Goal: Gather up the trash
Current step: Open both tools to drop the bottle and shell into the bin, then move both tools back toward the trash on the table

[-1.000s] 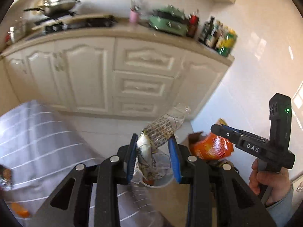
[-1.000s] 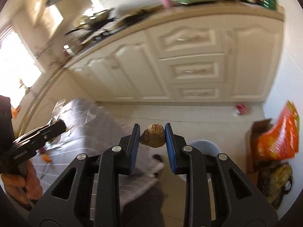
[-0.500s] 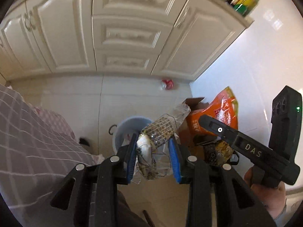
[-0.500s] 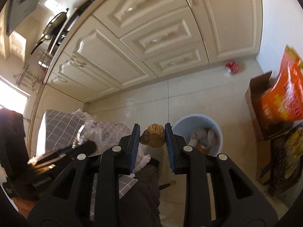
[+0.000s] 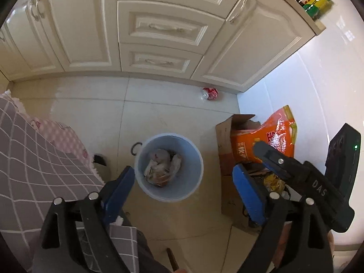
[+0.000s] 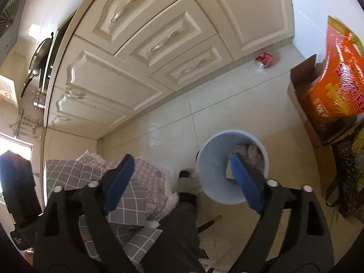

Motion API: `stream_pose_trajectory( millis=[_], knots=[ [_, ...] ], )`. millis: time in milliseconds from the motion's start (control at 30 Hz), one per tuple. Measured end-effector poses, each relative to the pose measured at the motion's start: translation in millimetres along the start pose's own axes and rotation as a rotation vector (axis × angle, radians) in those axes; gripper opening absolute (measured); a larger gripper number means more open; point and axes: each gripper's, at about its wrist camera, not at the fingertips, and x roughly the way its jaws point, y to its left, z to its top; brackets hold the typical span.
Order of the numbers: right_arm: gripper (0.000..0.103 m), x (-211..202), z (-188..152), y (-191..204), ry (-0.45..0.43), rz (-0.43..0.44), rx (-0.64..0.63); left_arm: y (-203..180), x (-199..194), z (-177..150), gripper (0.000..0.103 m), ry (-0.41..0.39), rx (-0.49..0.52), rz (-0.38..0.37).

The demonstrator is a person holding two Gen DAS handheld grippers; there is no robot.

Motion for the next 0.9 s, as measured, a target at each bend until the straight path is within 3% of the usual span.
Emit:
stream_pose_trajectory(
  millis=[500, 900],
  knots=[
    [0.097, -44.7, -13.9, 33.6, -0.074, -0.002, -0.049, -4.1, -82.1, -17.7, 0.090, -0.170, 0.051, 0.035],
    [0.097, -107.2, -33.1, 106.2, -0.176, 0.059, -0.167, 5.5, -181.1, -49.4, 0.090, -0.351, 0.087, 0.036]
  ],
)
